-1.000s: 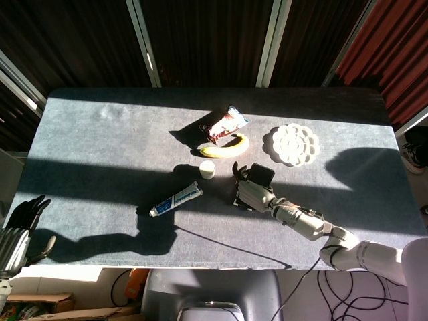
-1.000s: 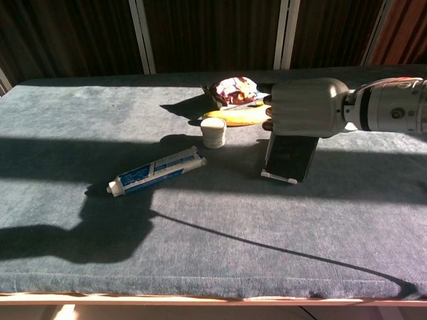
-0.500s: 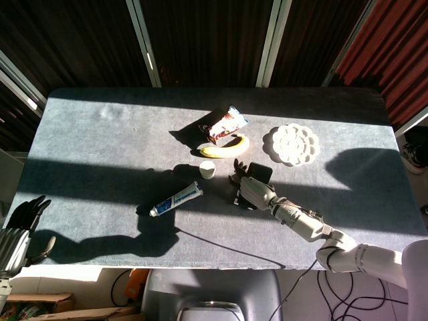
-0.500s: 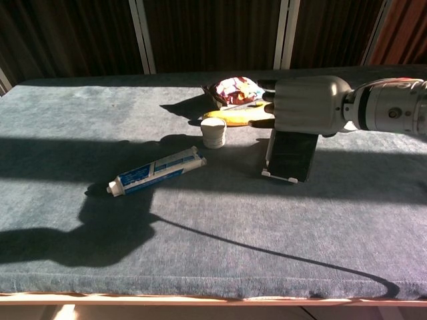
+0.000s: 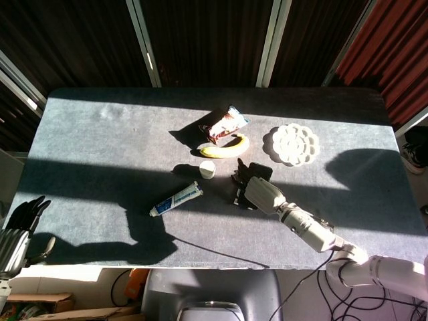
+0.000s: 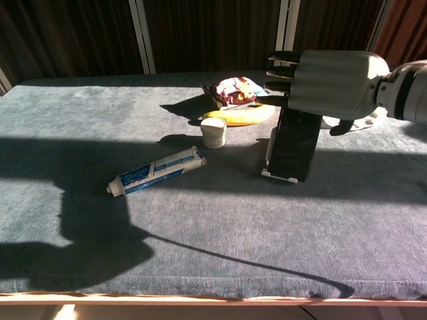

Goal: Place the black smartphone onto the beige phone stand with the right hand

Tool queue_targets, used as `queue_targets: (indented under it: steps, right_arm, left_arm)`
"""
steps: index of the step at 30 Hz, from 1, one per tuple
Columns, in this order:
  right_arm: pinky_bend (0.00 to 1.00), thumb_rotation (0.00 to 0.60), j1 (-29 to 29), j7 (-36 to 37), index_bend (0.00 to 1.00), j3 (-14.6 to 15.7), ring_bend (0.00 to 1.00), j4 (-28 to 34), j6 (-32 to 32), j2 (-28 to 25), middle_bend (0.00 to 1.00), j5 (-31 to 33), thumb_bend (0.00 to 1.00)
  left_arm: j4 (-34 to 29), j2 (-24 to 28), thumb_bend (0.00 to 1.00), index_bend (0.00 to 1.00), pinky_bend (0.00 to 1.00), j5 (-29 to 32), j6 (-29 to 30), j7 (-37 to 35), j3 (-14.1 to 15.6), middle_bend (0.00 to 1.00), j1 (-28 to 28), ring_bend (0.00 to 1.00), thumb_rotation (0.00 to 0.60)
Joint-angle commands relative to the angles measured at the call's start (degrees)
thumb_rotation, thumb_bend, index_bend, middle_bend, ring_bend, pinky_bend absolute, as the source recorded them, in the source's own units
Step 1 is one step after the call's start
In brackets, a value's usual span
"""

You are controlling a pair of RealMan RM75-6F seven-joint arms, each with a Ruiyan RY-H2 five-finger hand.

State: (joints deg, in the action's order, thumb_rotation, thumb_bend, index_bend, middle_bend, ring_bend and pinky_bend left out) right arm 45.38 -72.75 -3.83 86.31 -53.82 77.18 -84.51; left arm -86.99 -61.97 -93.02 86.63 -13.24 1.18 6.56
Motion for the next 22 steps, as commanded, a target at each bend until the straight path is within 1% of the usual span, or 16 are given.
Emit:
queue_targets:
  steps: [1,2,5,7,8,9,10,11,12,13,15,22]
  right_arm:
    - [0.12,0.6,-8.78,10.22,0.0,1.0,0.04,7.46,-14.12,-2.52,0.11,-2.04,0.16]
    - [0.12,0.6,-11.08,11.81,0.0,1.33,0.02,8.81,-17.42,-2.8,0.08,-1.96,0.16]
    - [0.1,0.6,-12.68,13.03,0.0,1.65,0.0,9.69,-19.62,-2.97,0.03,-1.95,0.16]
    - [0.07,0.6,-17.72,18.48,0.0,2.68,0.0,12.2,-26.0,-3.38,0.01,-1.18,0.16]
    - [0.04,0.6,-20.79,22.65,0.0,3.76,0.0,12.87,-29.86,-3.48,0.0,-1.71,0.16]
    - [0.02,0.6,-24.11,28.54,0.0,5.05,0.0,12.58,-33.76,-3.41,0.0,-2.45,0.16]
    - [0.01,0.6,-26.73,33.64,0.0,5.91,0.0,11.92,-36.57,-3.11,0.0,-2.41,0.16]
    - [0.0,0.6,-31.53,43.68,0.0,7.6,0.0,9.22,-41.0,-2.49,0.0,-1.59,0.16]
    - [0.0,0.6,-33.52,49.47,0.0,8.01,0.0,6.01,-42.95,-1.87,0.0,-1.72,0.16]
    - [0.0,0.6,-34.69,53.89,0.0,7.91,0.0,2.77,-43.88,-1.1,0.0,-1.85,0.16]
    - [0.0,0.6,-35.47,56.7,0.0,7.73,0.0,0.52,-43.53,-0.91,0.0,-1.53,0.16]
    - [0.0,0.6,-36.5,58.92,0.0,6.18,0.0,0.88,-40.65,-2.23,0.0,0.22,0.16]
  left_arm:
    - [-0.04,-0.02,0.39,0.0,0.0,0.08,0.22,0.29,-0.03,0.0,-0.17,0.0,0.6]
    - [-0.08,-0.03,0.39,0.0,0.0,0.14,0.33,0.49,-0.08,0.0,-0.23,0.0,0.6]
    - [-0.12,-0.06,0.39,0.0,0.0,0.15,0.44,0.64,-0.1,0.0,-0.29,0.0,0.6]
    - [-0.2,-0.23,0.39,0.0,0.0,-0.02,0.93,1.14,-0.2,0.0,-0.43,0.0,0.6]
    - [-0.2,-0.41,0.39,0.0,0.0,-0.17,1.31,1.63,-0.25,0.0,-0.54,0.0,0.6]
    - [-0.23,-0.64,0.39,0.0,0.0,-0.33,1.67,2.35,-0.26,0.0,-0.7,0.0,0.6]
    - [-0.31,-0.8,0.39,0.0,0.0,-0.52,1.86,3.06,-0.18,0.0,-0.81,0.0,0.6]
    - [-0.53,-1.09,0.39,0.0,0.0,-1.29,2.07,4.76,0.26,0.0,-1.01,0.0,0.6]
    - [-0.75,-1.34,0.39,0.0,0.0,-1.78,2.27,5.99,0.49,0.0,-1.14,0.0,0.6]
    - [-1.01,-1.63,0.39,0.0,0.0,-1.89,2.43,7.13,0.52,0.0,-1.27,0.0,0.6]
    - [-1.4,-1.97,0.39,0.0,0.0,-1.96,2.21,8.32,0.62,0.0,-1.29,0.0,0.6]
    - [-2.35,-2.5,0.39,0.0,0.0,-1.38,1.21,11.21,0.61,0.0,-1.19,0.0,0.6]
